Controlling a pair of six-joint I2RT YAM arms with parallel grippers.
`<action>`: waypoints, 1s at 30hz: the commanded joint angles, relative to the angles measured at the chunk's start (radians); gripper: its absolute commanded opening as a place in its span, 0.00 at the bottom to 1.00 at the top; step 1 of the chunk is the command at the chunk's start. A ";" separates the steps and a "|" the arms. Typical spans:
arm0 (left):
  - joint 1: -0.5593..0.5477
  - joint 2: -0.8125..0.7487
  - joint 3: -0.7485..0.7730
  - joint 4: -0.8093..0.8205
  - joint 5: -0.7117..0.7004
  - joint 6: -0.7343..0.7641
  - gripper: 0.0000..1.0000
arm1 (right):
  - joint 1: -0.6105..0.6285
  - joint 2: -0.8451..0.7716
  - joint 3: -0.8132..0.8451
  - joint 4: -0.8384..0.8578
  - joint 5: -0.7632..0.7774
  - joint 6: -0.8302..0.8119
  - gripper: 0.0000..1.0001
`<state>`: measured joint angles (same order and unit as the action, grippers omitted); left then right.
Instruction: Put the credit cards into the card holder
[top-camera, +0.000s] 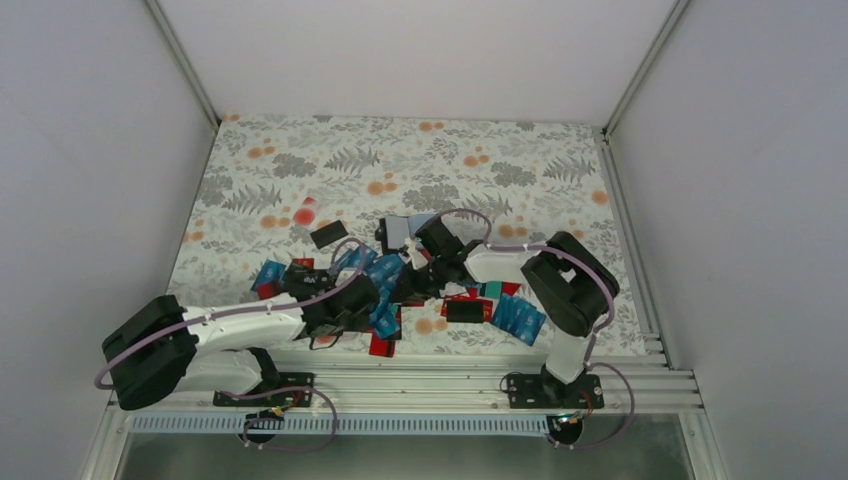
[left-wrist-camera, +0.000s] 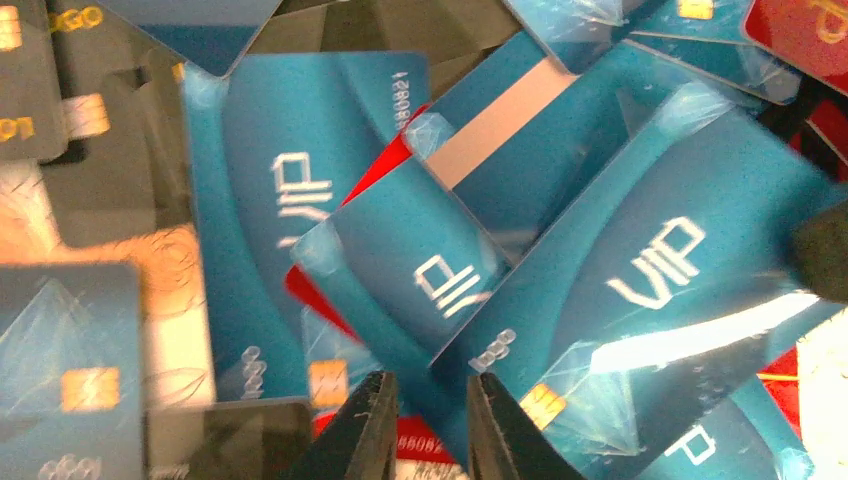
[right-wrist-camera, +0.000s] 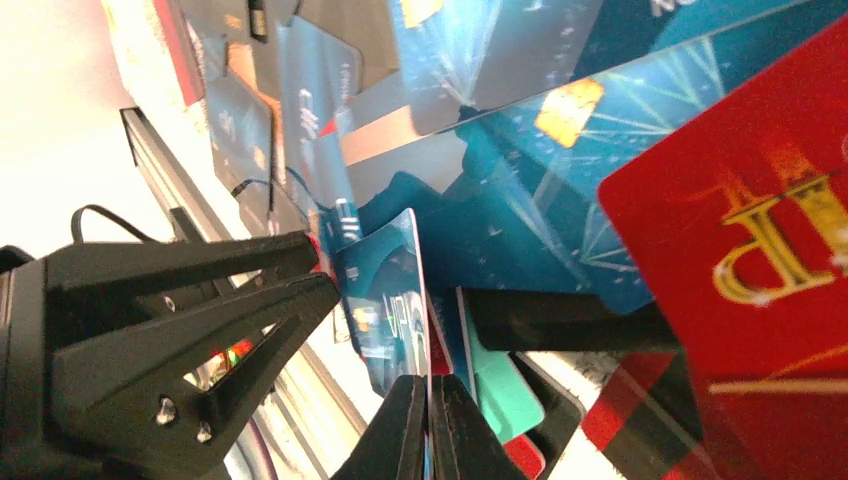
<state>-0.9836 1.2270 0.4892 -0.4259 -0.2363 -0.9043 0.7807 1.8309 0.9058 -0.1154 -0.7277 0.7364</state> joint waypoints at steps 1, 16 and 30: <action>0.003 -0.039 0.097 -0.198 -0.021 0.028 0.23 | -0.005 -0.083 0.028 -0.073 0.028 -0.099 0.04; 0.022 -0.197 0.567 -0.370 0.103 0.356 0.42 | -0.081 -0.420 0.033 -0.046 -0.090 -0.453 0.04; 0.022 -0.317 0.917 -0.562 0.385 0.602 0.44 | -0.078 -0.590 0.104 0.013 -0.491 -0.724 0.04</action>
<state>-0.9642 0.9173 1.3800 -0.9154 0.0151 -0.4011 0.7017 1.2716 0.9691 -0.1257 -1.0512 0.1284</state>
